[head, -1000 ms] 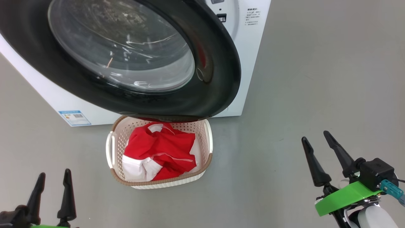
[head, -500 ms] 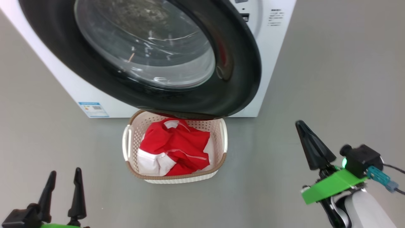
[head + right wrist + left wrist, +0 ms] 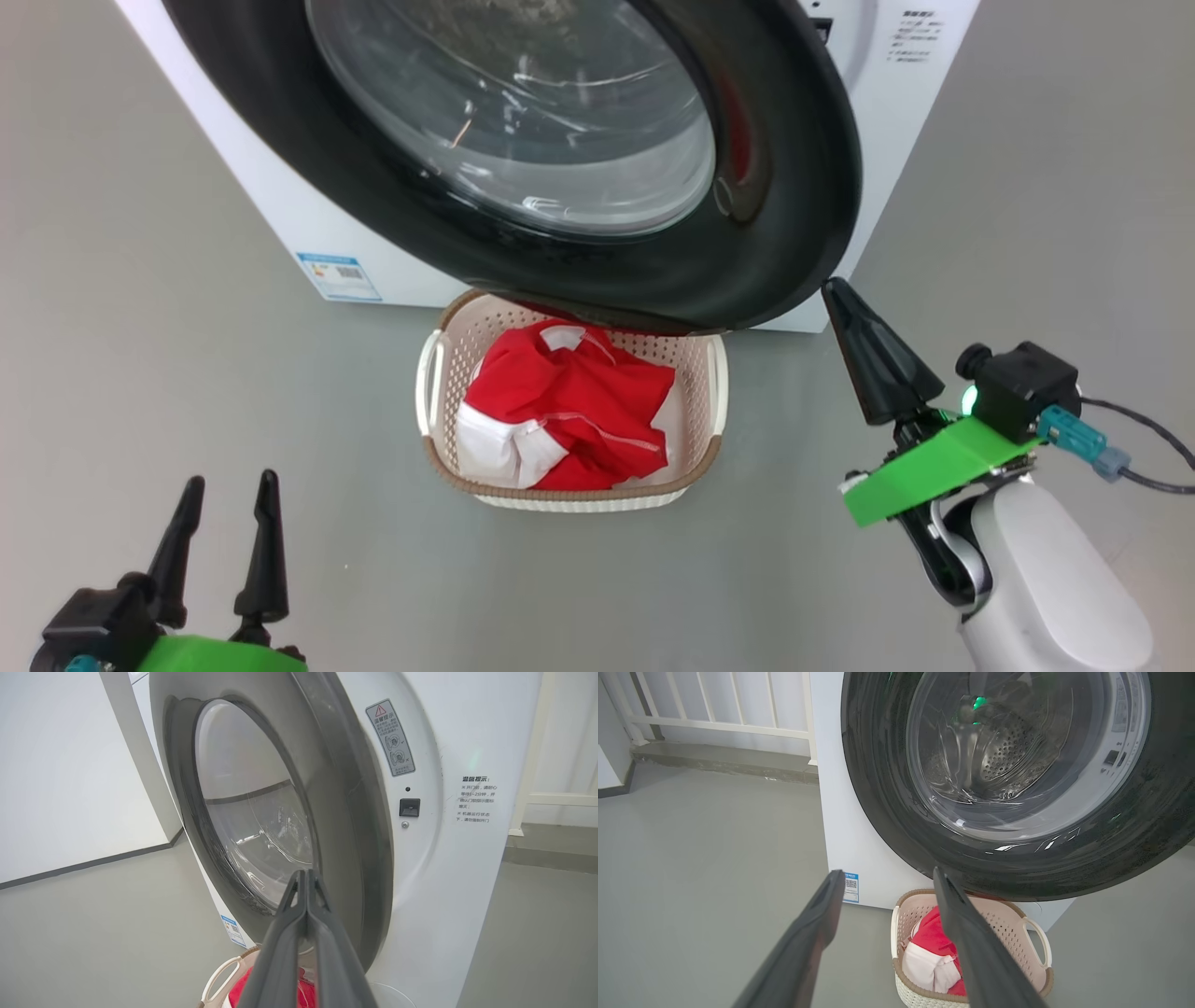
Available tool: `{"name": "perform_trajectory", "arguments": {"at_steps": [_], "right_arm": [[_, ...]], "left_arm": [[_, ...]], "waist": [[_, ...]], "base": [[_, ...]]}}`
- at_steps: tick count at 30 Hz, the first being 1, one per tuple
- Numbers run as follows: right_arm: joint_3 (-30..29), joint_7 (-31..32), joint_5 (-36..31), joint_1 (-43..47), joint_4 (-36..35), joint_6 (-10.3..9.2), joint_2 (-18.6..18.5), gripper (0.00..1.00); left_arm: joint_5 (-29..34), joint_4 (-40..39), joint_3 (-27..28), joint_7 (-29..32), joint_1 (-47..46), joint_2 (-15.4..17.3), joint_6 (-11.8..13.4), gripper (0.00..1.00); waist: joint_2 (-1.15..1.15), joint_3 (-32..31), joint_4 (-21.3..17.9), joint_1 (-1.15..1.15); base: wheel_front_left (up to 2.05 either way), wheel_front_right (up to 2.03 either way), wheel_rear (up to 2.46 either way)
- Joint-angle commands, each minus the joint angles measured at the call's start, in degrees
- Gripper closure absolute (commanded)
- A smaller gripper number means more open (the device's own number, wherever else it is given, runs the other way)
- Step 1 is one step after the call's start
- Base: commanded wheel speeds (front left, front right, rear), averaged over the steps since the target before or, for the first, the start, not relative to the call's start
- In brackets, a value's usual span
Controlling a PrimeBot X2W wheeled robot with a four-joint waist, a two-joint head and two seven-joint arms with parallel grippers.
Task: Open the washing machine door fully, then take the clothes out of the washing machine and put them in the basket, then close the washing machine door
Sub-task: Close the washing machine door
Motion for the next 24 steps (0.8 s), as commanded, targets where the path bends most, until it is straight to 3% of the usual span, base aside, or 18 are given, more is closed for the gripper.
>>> {"name": "perform_trajectory", "arguments": {"at_steps": [1, 11, 24], "right_arm": [[0.72, -0.27, 0.27, -1.39, -0.93, 0.09, 0.66, 1.00], [-2.32, -0.27, -0.41, -7.75, 2.59, 0.09, 2.85, 1.00], [-7.17, -0.27, -0.97, -15.46, 5.11, 0.09, 2.95, 1.00]], "left_arm": [[-0.09, -1.27, 1.80, -0.69, -2.12, 1.13, -0.16, 0.00], [-0.64, -1.93, 0.95, -0.69, -4.47, 1.55, -0.16, 0.00], [-1.26, -3.22, -0.72, -0.69, -7.49, 2.07, -0.17, 0.00]], "waist": [[0.00, 0.86, 0.68, 0.00], [0.00, 4.12, 1.79, 0.00], [0.00, 8.25, 3.83, 0.00]], "base": [[0.00, 0.00, 0.00], [0.00, 0.00, 0.00], [0.00, 0.00, 0.00]]}}
